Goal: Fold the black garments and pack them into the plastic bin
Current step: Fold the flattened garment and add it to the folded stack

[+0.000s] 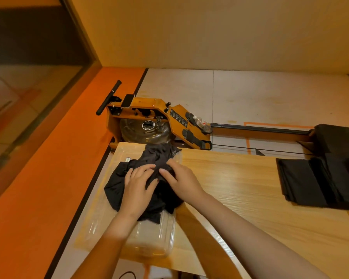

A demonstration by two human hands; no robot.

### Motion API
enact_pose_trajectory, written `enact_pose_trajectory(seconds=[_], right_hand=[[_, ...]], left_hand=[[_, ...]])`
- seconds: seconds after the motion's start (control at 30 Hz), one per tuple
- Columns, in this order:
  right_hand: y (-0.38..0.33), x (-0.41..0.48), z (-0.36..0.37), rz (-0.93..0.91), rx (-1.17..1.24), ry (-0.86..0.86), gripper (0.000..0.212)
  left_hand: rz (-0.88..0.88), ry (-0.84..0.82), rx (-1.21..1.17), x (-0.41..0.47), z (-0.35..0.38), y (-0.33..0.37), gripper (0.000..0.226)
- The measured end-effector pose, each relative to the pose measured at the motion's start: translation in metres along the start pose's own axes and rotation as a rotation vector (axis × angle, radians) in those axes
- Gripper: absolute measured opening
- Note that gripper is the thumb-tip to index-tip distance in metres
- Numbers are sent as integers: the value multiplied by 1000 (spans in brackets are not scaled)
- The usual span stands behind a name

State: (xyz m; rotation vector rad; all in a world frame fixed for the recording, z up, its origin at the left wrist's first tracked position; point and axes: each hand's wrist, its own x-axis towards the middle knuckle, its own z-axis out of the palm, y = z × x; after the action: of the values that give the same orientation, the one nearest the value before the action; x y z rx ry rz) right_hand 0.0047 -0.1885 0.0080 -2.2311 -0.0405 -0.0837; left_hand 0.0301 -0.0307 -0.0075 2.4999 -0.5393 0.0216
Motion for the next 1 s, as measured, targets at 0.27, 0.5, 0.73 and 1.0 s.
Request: enact_pose_trajectory(seconds=[0.27,0.5,0.73,1.0], right_hand=[[-41,3,-87,4,390,5,47],[-16,-22,-105,94,458,65,24],[-9,-45,-183,42,561,276,6],[-5,-54,-278,-3,571,381,11]], left_hand=[[-54,72,-648,49,-77,102,23],[-34,-10,-768,63,-73,153,16],[-48,90,-781,82,-79,194,8],[-34,1,-837,98,-88,234,17]])
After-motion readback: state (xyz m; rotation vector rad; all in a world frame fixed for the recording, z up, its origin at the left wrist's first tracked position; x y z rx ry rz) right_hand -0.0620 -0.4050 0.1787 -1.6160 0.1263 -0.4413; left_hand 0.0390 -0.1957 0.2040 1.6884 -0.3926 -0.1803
